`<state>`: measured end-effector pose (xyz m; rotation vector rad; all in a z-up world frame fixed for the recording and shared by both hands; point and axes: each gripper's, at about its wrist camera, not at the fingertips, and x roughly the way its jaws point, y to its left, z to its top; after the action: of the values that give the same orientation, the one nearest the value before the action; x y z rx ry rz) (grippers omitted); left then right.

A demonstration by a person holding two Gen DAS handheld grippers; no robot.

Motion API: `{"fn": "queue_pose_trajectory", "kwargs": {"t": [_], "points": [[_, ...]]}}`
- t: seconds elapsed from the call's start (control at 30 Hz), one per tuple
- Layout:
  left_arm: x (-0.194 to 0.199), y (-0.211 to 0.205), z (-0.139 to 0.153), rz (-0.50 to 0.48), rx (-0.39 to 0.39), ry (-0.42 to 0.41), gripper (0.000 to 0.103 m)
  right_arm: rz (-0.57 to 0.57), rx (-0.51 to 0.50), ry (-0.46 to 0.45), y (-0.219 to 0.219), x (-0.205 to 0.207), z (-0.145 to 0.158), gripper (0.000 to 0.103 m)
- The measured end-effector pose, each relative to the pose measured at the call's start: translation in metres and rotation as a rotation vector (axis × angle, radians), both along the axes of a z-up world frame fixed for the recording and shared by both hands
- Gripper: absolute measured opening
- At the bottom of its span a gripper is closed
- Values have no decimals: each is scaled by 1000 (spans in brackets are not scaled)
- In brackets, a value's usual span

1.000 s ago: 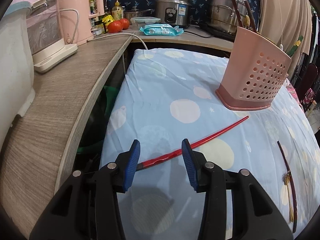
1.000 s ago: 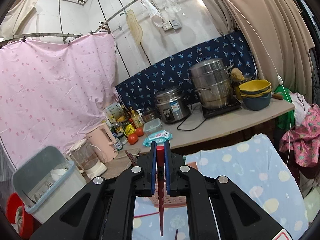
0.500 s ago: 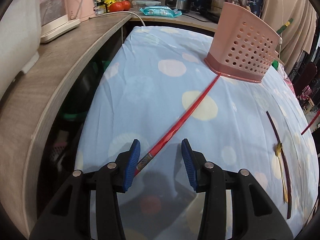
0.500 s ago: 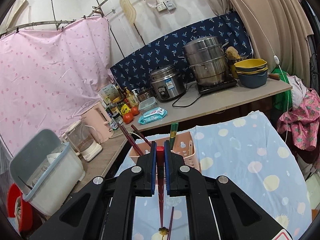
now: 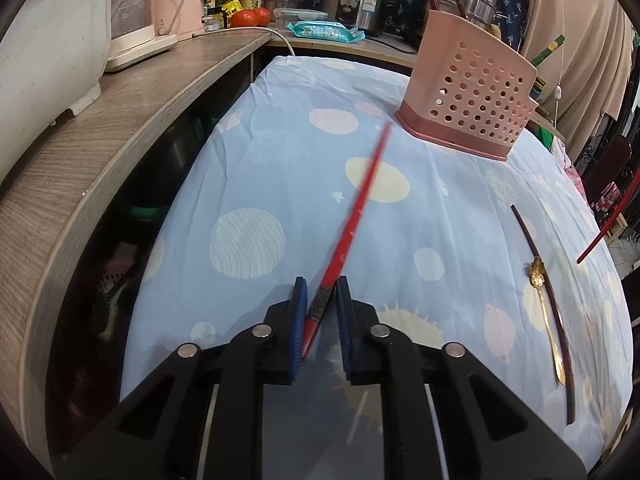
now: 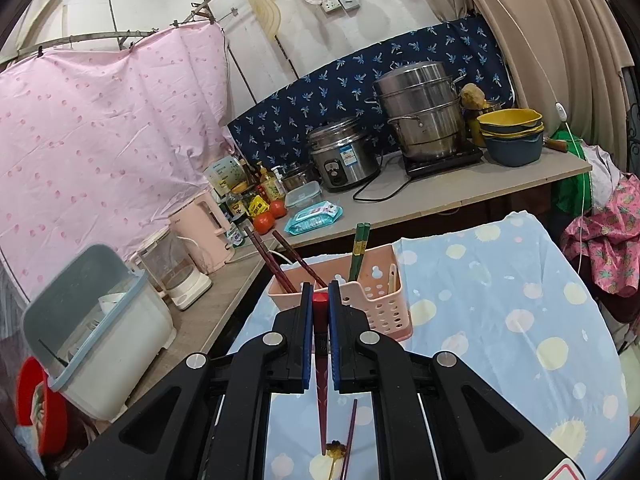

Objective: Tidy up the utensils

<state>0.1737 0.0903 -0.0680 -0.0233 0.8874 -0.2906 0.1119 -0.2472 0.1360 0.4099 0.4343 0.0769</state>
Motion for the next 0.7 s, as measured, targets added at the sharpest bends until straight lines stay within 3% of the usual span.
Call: {"fn": "queue_pose_trajectory", "kwargs": {"t": [0.17,0.5,0.7], "points": [[-8,-1,29,12,-68,-27,7,-2,-7,-3,1,0,0,7],[16,-27,163,-36,-180,-271,7,-24,-37,-88,-9,24,32,7],[40,-56,235,-74,-203,-436,7,-58,-31,-155,-23,56,66,7]]}}
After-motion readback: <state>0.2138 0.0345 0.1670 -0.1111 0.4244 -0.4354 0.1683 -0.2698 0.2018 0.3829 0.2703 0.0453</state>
